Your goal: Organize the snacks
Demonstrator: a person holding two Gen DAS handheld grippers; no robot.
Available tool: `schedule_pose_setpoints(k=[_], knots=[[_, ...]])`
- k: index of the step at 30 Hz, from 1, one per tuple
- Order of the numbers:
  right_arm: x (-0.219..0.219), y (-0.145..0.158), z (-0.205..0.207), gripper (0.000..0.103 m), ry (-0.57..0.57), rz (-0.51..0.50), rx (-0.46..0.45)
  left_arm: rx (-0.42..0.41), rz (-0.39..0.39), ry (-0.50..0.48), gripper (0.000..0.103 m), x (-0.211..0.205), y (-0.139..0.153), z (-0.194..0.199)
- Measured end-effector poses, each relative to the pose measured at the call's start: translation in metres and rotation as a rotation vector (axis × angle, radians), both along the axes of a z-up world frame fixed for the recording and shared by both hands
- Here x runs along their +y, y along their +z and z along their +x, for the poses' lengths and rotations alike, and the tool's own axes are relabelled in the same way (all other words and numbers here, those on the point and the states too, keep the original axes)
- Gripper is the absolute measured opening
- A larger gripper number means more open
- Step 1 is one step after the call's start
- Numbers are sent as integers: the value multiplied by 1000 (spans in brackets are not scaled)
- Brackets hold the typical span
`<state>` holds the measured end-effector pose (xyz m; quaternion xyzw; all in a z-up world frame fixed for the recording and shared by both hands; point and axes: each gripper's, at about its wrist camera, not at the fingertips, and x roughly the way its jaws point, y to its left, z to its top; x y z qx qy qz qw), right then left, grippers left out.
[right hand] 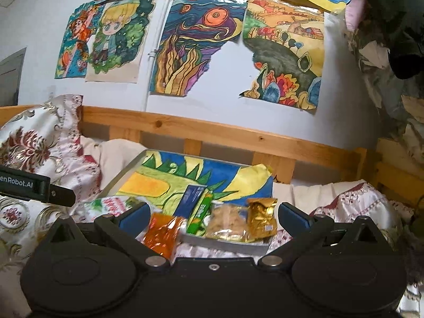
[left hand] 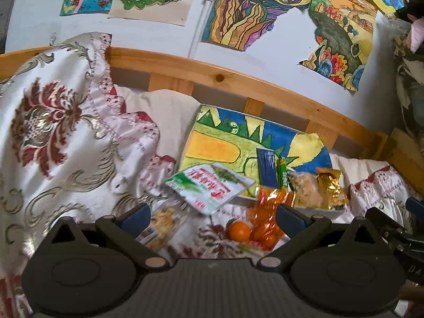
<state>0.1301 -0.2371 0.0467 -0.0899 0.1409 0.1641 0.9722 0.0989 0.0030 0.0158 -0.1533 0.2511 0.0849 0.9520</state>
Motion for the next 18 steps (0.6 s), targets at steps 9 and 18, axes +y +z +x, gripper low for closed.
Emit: schedule_pose_setpoints(k=[9, 18], knots=[[4, -6, -33, 102, -4, 14, 79, 17, 40, -12, 102, 6, -2, -32], [10, -8, -57, 102, 6, 47, 211, 65, 98, -92, 102, 5, -10, -59]])
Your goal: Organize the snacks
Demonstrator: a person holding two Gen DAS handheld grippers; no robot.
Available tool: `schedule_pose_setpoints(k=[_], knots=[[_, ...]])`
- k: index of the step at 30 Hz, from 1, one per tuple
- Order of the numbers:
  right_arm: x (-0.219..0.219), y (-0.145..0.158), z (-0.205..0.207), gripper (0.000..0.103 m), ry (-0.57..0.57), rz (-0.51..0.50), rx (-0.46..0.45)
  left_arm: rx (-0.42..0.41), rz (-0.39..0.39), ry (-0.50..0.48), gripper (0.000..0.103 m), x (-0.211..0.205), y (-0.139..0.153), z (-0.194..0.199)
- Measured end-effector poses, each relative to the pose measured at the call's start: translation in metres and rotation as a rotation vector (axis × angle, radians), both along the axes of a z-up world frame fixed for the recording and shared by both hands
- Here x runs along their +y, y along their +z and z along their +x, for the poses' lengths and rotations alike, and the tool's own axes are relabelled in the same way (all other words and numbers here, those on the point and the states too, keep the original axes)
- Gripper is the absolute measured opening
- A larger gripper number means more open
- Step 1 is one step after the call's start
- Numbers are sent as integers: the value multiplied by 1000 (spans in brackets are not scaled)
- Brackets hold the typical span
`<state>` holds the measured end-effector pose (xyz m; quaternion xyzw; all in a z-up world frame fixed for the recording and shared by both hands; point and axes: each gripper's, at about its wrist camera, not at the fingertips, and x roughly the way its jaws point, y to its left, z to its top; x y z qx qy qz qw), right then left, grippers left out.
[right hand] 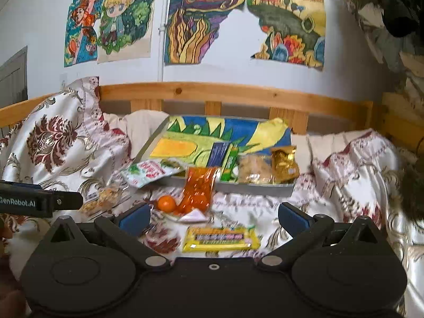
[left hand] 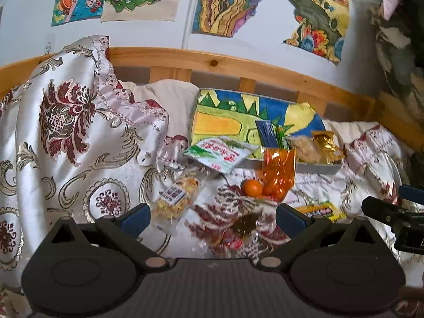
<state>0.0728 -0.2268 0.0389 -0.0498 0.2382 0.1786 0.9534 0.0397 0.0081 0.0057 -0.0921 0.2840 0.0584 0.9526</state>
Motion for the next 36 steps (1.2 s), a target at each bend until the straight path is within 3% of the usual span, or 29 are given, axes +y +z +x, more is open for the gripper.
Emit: schedule_pose_setpoints(k=[10, 36], knots=[[13, 7, -12, 102, -20, -38, 74, 29, 27, -54, 102, -5, -2, -9], [20, -3, 8, 102, 56, -51, 124, 64, 17, 14, 102, -6, -22, 2]])
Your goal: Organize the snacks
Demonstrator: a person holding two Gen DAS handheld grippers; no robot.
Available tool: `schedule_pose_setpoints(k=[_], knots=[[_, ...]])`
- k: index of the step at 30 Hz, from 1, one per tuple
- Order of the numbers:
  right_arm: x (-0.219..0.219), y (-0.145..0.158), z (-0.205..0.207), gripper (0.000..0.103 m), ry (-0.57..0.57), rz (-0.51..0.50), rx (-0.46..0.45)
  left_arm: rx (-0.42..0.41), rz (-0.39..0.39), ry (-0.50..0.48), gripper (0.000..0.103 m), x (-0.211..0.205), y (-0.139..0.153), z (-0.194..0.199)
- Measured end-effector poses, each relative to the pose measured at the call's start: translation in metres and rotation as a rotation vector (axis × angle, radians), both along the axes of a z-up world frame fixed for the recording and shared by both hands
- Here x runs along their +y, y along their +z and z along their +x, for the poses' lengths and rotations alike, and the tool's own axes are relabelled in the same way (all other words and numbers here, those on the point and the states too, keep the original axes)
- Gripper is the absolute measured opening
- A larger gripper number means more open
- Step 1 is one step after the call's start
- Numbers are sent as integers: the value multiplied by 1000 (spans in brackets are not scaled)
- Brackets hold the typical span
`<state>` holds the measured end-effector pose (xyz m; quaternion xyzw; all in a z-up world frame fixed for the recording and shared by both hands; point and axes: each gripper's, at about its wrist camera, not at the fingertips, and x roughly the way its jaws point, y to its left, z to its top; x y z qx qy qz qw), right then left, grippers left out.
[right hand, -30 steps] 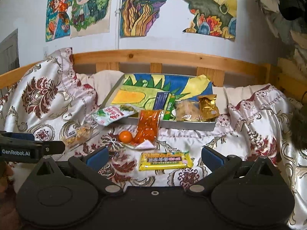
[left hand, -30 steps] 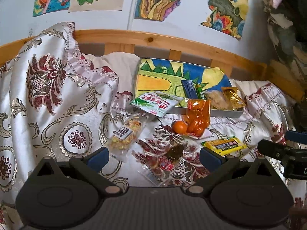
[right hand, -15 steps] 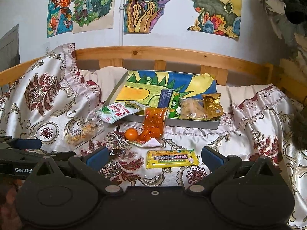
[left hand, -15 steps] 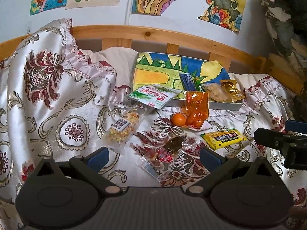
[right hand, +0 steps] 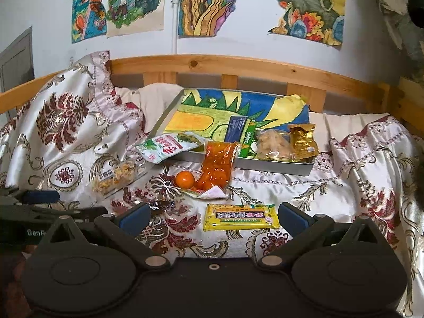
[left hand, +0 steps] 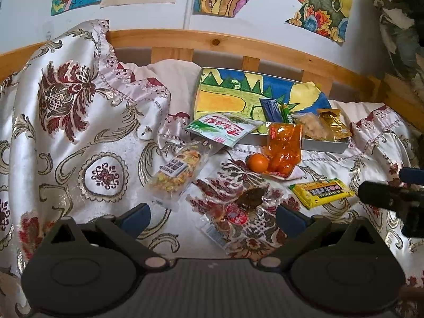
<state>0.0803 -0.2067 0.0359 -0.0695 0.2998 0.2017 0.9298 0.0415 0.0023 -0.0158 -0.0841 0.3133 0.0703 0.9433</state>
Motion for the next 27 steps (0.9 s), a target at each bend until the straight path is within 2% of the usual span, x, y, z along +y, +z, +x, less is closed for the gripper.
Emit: schedule_pose_setpoints(k=[12, 19, 27], knots=[[-7, -20, 73, 102, 76, -12, 48, 62, 1, -85, 102, -6, -13, 28], [-16, -52, 127, 102, 320, 66, 141, 87, 12, -213, 102, -4, -14, 62], [-31, -73, 159, 102, 470, 17, 150, 159, 45, -365, 102, -11, -23, 95]])
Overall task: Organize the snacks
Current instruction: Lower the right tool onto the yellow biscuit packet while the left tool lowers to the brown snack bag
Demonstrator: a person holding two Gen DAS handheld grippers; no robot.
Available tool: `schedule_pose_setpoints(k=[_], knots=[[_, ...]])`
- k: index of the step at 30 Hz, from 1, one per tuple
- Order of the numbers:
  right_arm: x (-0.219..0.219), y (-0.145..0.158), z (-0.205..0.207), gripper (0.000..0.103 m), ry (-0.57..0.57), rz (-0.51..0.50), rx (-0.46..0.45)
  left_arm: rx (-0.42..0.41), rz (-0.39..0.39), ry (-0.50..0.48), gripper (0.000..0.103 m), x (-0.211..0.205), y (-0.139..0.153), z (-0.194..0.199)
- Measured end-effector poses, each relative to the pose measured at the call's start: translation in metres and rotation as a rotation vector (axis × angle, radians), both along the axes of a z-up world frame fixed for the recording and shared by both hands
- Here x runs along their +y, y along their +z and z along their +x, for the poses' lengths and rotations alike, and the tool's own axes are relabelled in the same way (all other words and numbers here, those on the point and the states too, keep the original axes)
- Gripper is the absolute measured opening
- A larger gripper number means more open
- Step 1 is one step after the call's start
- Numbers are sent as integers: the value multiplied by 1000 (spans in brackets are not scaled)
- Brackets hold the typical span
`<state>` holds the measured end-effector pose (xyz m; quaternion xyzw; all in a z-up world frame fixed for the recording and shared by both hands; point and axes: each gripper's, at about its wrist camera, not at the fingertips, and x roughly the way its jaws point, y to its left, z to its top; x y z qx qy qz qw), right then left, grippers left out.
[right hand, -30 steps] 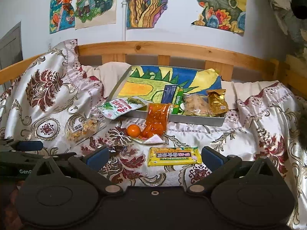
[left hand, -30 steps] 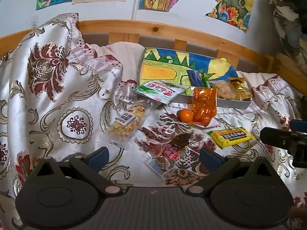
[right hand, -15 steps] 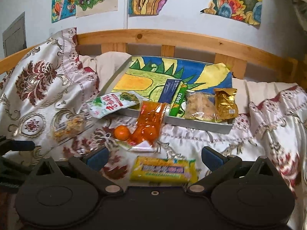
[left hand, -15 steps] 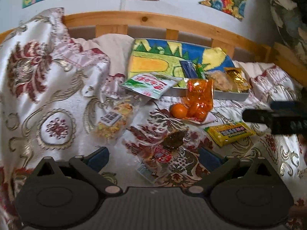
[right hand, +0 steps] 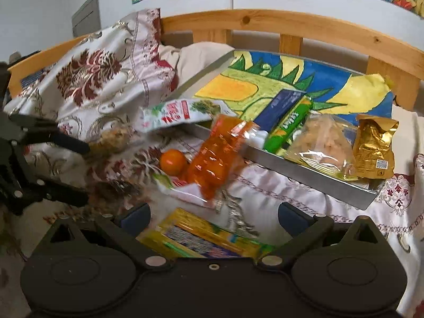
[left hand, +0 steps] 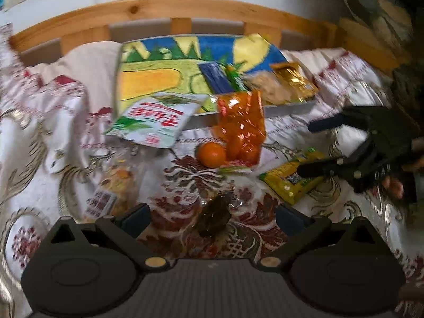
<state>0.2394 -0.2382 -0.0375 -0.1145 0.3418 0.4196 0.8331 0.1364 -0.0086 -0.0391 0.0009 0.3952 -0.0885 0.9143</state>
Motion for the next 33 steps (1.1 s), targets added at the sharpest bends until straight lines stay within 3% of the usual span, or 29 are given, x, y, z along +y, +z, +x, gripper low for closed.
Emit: schedule_pose_setpoints(k=[6, 13, 18, 24, 28, 33], knots=[[-6, -3, 17, 102, 150, 31, 59, 44, 34, -96, 102, -4, -7, 12], [10, -16, 6, 102, 255, -92, 50, 84, 55, -115, 102, -5, -15, 24], [9, -22, 4, 96, 224, -126, 49, 116, 0, -84, 102, 1, -18, 28], [0, -22, -3, 82, 158, -117, 54, 118, 10, -68, 83, 1, -22, 21], [-1, -19, -13, 69, 99, -114, 65, 138, -25, -53, 76, 4, -22, 16], [7, -13, -26, 60, 48, -148, 65, 164, -55, 38, 63, 8, -20, 13]])
